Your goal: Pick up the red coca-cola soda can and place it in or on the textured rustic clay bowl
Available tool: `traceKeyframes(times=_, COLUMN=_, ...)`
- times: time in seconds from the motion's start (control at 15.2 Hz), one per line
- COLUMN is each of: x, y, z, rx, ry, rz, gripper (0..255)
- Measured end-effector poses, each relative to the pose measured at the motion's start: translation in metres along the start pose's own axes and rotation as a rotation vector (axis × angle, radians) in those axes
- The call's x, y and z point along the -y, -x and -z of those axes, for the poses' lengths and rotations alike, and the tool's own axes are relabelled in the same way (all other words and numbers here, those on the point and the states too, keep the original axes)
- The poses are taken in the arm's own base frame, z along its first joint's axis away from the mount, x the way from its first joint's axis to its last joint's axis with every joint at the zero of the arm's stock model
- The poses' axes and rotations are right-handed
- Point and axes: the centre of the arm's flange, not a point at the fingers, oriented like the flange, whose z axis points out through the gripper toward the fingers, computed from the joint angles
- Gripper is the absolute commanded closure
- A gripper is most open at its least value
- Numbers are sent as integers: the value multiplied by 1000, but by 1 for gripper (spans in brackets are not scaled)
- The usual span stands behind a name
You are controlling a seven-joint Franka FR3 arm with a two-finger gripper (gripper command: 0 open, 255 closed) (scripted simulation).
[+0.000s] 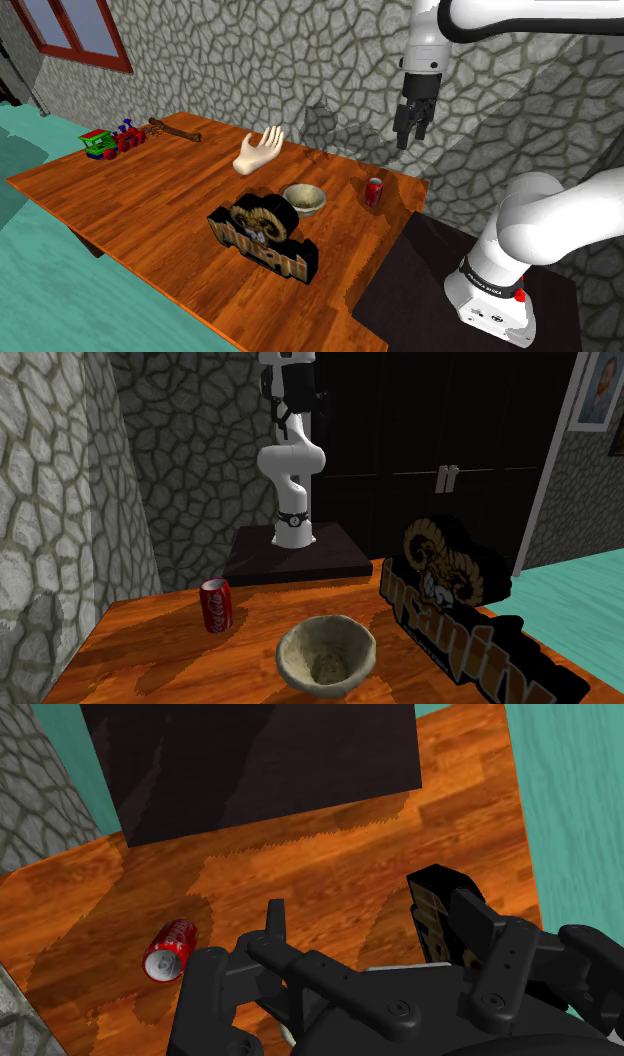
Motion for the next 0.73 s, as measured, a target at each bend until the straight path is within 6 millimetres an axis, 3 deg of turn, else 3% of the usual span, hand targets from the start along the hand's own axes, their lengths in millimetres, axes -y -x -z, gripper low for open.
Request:
traceKeyframes(times=0.13, x=-3, y=-4, z=-5, rx=-1, ry=1, rz=-2, gripper=0)
traceKeyframes(times=0.73, x=-60, y=-53, z=-79, rx=-37, ry=21, rz=-34, gripper=0)
